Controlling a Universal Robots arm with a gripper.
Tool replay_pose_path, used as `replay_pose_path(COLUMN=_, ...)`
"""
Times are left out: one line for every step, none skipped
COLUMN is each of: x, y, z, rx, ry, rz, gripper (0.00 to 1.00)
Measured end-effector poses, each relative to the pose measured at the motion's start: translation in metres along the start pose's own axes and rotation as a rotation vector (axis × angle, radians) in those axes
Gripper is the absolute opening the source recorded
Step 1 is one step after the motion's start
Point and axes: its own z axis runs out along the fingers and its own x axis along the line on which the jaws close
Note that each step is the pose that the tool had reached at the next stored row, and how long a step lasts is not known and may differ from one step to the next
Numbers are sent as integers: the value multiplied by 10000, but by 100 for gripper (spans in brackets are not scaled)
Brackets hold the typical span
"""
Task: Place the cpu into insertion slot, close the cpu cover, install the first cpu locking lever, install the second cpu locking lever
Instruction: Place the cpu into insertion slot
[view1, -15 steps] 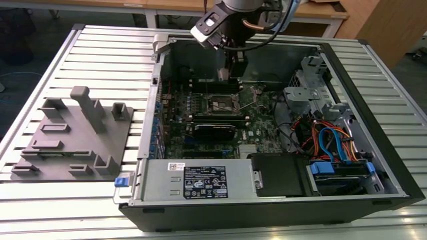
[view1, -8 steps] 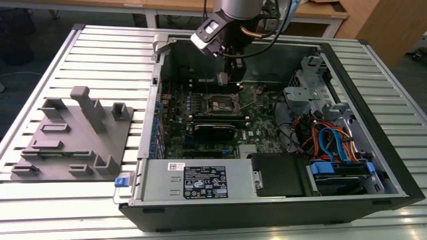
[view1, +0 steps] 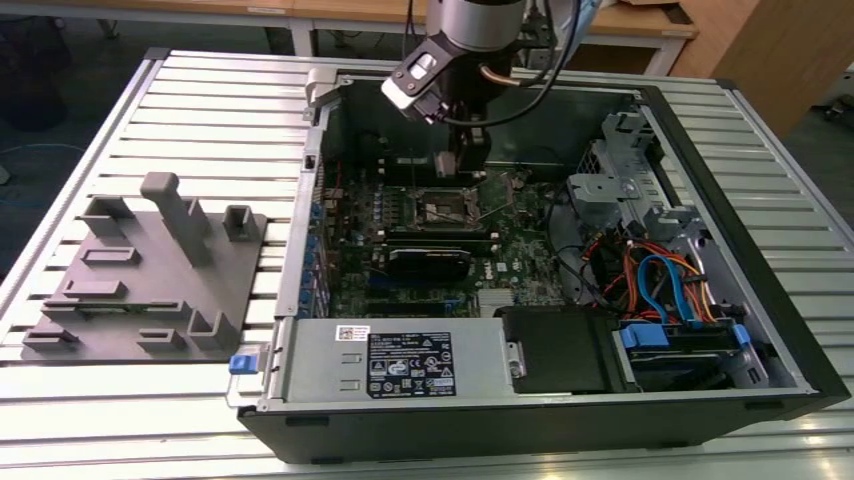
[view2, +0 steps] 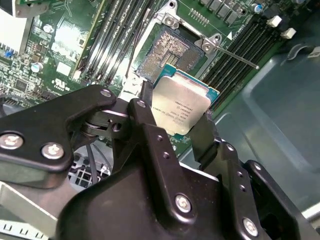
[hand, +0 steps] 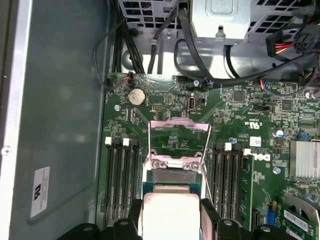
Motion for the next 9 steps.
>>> replay_pose_path(x=-1, y=-1, z=18, rx=-2, ry=0, rz=1, gripper=54)
replay_pose_path(x=-1, y=-2, z=36, rx=-4, ry=-1, rz=2, gripper=54)
replay_pose_path(x=-2, y=-2, z=54, rx=-9, ry=-2, rz=2, gripper=54)
replay_pose_path(x=-3, y=-3, z=72, rx=-15, ry=-3, rz=2, gripper=54)
replay_pose_path(x=-4, y=-4, z=90, rx=-24, ry=-2, rz=1, gripper=54)
replay_pose_path(x=-4, y=-5, z=106, rx=-43, ry=-3, rz=2, gripper=54)
replay_pose_path(x=-4, y=-7, z=118, rx=-69, ry=-3, rz=0, gripper=54)
replay_pose_path(x=-5, y=-10, z=128, rx=-102, ry=-4, rz=-2, gripper=54)
replay_pose_path(x=-5, y=-13, z=138, rx=-138, ry=-6, rz=-4, gripper=54)
